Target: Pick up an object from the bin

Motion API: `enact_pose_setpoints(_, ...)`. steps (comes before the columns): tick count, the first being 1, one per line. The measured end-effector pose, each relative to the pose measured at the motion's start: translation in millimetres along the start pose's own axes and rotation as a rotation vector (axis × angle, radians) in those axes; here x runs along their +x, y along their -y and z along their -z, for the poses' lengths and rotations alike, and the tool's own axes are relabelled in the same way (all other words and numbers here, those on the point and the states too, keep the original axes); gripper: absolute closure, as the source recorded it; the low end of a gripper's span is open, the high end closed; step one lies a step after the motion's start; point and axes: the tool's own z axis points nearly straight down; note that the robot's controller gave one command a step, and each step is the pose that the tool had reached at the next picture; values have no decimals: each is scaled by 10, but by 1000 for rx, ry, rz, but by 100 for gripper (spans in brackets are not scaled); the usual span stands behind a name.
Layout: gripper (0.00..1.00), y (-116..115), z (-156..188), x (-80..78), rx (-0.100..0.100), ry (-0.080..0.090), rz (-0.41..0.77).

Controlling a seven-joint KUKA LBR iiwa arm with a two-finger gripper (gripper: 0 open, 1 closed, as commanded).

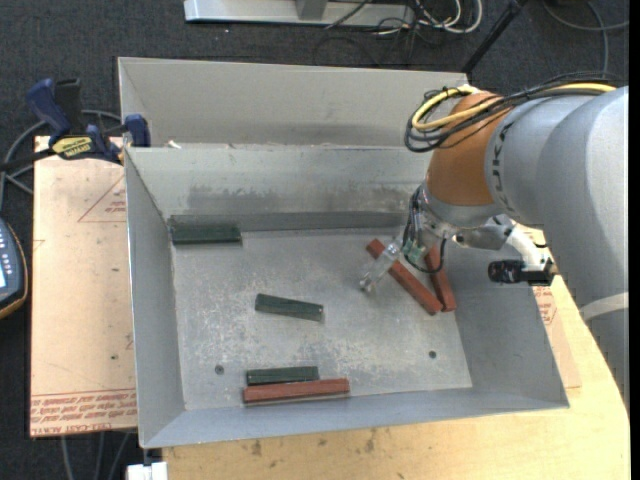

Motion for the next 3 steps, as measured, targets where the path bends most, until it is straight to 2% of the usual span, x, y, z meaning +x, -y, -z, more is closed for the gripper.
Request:
enact_pose_setpoints(1,0,-5,2,-2,-1,4,4)
enact_pose_setpoints(2,100,-7,13,-8,-1,5,4)
enact_pose_setpoints(3,100,-22,1010,-17,-7,9,7)
